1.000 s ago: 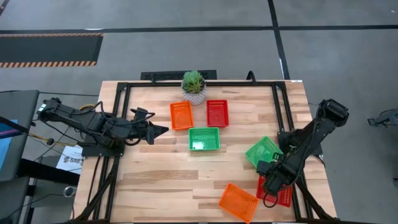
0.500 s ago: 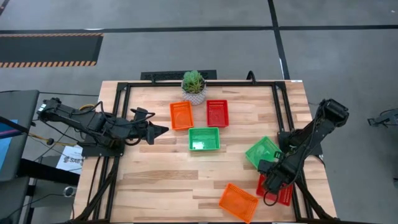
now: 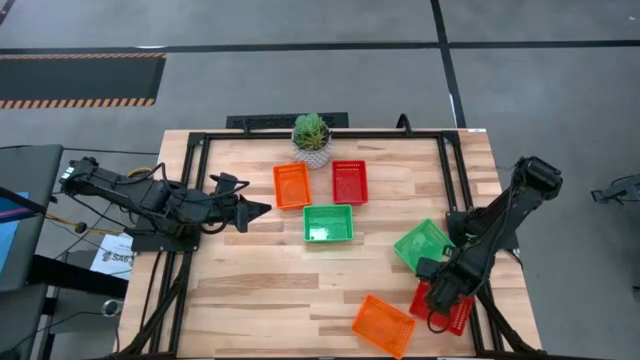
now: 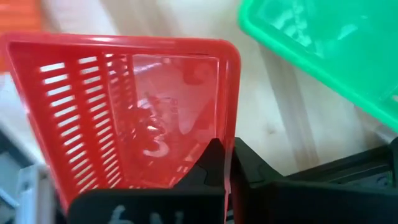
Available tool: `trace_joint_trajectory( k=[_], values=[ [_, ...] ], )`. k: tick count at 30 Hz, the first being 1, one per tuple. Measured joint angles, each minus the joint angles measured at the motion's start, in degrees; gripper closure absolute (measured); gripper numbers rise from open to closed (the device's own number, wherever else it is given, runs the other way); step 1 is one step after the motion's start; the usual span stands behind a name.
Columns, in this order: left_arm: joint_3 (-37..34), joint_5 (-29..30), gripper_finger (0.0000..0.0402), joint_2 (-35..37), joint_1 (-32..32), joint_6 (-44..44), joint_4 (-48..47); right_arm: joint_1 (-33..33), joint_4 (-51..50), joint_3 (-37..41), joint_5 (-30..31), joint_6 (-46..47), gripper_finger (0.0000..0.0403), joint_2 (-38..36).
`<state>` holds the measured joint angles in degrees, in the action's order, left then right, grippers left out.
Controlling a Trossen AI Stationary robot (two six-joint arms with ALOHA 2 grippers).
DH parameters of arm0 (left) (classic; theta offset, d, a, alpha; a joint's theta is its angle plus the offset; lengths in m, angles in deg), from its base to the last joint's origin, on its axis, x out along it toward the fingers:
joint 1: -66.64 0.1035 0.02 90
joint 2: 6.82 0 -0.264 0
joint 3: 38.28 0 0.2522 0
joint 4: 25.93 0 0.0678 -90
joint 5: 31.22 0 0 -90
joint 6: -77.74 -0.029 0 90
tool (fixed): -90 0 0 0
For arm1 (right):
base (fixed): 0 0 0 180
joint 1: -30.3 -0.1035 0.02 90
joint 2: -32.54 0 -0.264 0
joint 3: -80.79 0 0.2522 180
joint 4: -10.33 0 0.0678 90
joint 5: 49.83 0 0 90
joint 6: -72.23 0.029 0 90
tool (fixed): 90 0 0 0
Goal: Stack baskets by color
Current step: Stack the bottom red bin on the top red bins
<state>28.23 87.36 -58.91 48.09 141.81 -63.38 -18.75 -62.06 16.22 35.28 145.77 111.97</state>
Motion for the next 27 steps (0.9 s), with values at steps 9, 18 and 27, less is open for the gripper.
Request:
trace_joint_trajectory(
  k=[9,18,27],
  values=[
    [-0.01,-0.19,0.0401,0.00,0.00,-0.92,0.00,-0.03,-7.28,-5.36,0.02,4.61,0.0400,-8.73],
    [0.00,-0.33,0.0401,0.00,0.00,-1.10,0.00,11.41,-8.16,-13.70,10.46,5.09,0.0401,-13.64],
    [0.00,-0.33,0.0401,0.01,0.00,-1.10,0.02,36.04,-2.31,-17.46,19.95,-5.33,0.0401,-12.66]
  ],
)
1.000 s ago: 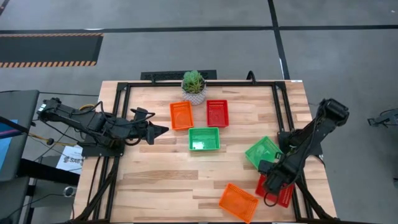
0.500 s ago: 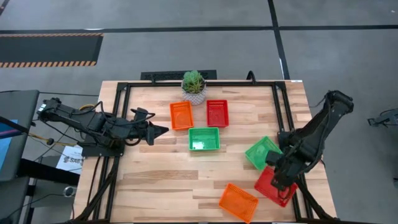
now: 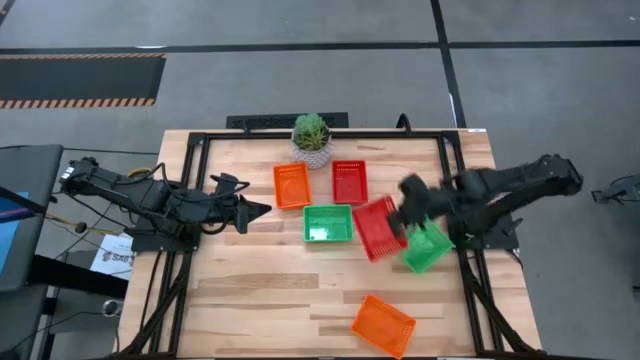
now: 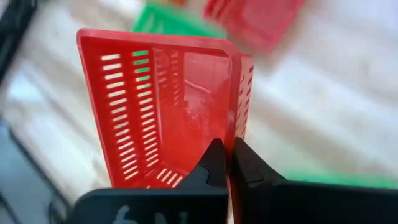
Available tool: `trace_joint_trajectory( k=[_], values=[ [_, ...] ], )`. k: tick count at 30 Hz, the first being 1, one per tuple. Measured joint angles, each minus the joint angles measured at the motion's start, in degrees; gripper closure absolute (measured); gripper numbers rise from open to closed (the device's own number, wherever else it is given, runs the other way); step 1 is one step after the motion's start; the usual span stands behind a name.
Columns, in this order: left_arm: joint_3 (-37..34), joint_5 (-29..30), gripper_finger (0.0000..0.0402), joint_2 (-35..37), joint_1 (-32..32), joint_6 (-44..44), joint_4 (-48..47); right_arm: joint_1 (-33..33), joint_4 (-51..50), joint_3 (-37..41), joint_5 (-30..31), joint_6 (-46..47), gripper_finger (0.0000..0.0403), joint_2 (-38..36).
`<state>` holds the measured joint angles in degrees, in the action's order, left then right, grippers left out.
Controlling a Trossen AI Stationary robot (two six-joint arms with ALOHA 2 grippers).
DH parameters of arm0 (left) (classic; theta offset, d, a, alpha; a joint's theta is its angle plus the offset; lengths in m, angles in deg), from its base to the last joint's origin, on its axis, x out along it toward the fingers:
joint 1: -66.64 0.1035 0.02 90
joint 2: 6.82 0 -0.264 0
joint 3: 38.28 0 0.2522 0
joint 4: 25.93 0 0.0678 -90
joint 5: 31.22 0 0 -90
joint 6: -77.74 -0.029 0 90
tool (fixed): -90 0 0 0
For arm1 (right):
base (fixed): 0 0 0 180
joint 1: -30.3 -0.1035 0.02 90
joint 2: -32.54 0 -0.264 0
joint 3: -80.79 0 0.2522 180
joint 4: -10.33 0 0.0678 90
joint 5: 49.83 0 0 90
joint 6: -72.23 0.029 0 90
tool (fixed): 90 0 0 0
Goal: Stack baskets by color
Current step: Stack the bottom red bin on the top red bins
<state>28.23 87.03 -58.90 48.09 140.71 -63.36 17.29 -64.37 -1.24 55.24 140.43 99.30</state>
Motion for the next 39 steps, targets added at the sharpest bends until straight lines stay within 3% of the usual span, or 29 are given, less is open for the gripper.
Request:
trace_joint_trajectory(
  k=[8,16,22,39],
  values=[
    [-0.02,0.09,0.0401,0.02,0.00,0.03,0.20,25.26,11.02,0.17,-7.27,-19.07,0.0401,3.68],
    [-0.04,1.54,0.0401,-0.52,0.00,0.10,0.22,41.67,23.07,0.28,-17.52,-23.76,0.0401,10.47],
    [-0.04,1.09,0.0401,-0.55,0.00,0.60,0.17,45.82,24.80,0.28,-25.63,-25.27,0.0397,16.58],
    [-0.04,1.07,0.0401,-0.55,0.00,0.89,0.20,46.41,25.38,3.04,-27.08,-22.46,0.0395,17.71]
  ],
)
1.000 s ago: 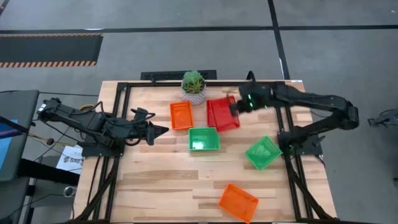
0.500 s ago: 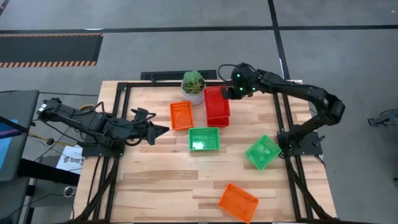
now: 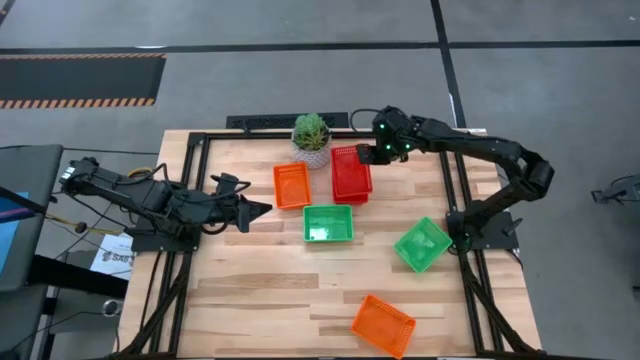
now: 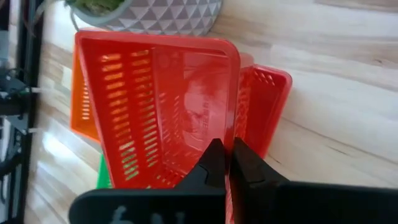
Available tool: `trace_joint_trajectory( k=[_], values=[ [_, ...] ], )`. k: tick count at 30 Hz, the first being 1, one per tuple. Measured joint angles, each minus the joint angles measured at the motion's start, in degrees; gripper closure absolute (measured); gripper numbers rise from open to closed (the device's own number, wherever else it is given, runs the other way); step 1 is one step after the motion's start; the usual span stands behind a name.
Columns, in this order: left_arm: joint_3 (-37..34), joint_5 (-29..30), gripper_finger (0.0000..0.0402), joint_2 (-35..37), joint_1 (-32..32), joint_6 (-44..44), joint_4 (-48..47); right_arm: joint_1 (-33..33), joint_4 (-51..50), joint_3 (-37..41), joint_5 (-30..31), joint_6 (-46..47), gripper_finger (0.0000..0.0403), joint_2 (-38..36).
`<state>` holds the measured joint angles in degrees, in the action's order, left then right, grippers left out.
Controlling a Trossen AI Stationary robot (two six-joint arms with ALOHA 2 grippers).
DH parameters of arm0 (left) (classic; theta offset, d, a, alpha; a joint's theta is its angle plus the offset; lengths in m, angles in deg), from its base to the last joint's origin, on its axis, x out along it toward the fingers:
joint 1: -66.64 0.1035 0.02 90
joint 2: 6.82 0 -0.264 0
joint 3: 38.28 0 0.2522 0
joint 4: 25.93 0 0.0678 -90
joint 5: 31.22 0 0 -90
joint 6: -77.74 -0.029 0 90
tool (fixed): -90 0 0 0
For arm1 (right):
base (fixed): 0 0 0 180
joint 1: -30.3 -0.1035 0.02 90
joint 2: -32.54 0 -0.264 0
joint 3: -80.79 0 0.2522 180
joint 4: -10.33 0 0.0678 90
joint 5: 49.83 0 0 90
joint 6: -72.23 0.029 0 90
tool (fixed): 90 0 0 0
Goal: Stack baskets by color
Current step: Stack the bottom red bin on the top red bins
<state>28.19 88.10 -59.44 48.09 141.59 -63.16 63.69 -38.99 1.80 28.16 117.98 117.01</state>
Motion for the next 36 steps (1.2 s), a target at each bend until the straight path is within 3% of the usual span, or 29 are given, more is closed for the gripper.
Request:
trace_joint_trajectory(
  k=[36],
  values=[
    [0.00,0.00,0.0401,0.02,0.00,-0.24,-0.04,-1.43,1.19,0.08,-0.24,0.89,0.0386,6.82]
  ],
)
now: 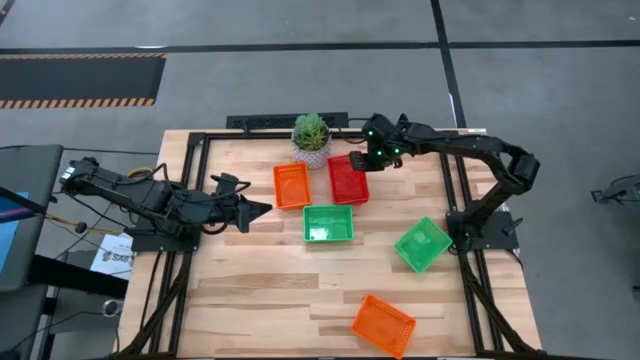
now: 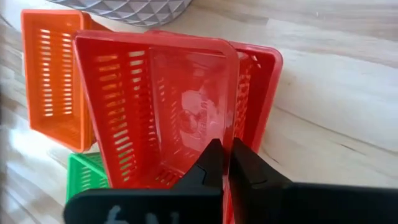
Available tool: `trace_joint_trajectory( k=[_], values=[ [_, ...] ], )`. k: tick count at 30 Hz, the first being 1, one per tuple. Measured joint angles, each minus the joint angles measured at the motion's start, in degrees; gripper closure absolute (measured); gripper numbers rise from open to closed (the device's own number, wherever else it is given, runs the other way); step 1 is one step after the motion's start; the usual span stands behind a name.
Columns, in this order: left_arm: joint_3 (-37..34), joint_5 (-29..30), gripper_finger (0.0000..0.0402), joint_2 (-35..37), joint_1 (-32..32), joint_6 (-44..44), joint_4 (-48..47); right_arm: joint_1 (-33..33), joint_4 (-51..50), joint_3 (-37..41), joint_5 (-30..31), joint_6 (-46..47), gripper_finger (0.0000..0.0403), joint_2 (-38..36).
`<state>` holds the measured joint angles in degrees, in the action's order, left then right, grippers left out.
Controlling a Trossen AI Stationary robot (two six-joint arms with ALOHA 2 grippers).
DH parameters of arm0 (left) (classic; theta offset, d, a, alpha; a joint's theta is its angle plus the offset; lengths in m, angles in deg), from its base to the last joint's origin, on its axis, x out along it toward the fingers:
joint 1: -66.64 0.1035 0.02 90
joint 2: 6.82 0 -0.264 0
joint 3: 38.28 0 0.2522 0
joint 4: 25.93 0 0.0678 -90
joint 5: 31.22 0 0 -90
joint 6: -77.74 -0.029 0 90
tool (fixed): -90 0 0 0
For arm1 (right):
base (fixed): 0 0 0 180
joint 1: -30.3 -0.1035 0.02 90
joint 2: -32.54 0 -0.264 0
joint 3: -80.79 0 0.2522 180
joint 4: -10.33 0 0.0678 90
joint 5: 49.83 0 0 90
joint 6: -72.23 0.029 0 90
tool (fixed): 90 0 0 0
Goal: Stack baskets by color
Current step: Stack the bottom red bin on the top red bins, then stack the bottom orange bin on the top orange bins
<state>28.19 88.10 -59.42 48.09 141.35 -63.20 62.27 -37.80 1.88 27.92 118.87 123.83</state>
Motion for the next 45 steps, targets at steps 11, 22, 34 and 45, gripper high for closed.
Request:
trace_joint_trajectory(
  k=[11,22,34,45],
  values=[
    [0.02,0.00,0.0401,0.00,0.00,0.00,0.00,0.47,0.37,0.00,-0.50,-0.48,0.0316,-0.04],
    [0.02,0.00,0.0401,0.00,0.01,0.00,0.02,0.46,-0.87,-0.02,-1.66,-2.13,0.0242,-3.64],
    [0.02,-2.05,0.0401,0.00,0.02,0.00,-0.02,-4.85,-21.75,-0.04,-1.52,-9.04,0.0246,-17.46],
    [0.04,-2.05,0.0401,0.00,0.02,-0.90,-0.15,-31.40,-35.47,-0.04,5.84,8.34,0.0247,-27.48]
  ],
)
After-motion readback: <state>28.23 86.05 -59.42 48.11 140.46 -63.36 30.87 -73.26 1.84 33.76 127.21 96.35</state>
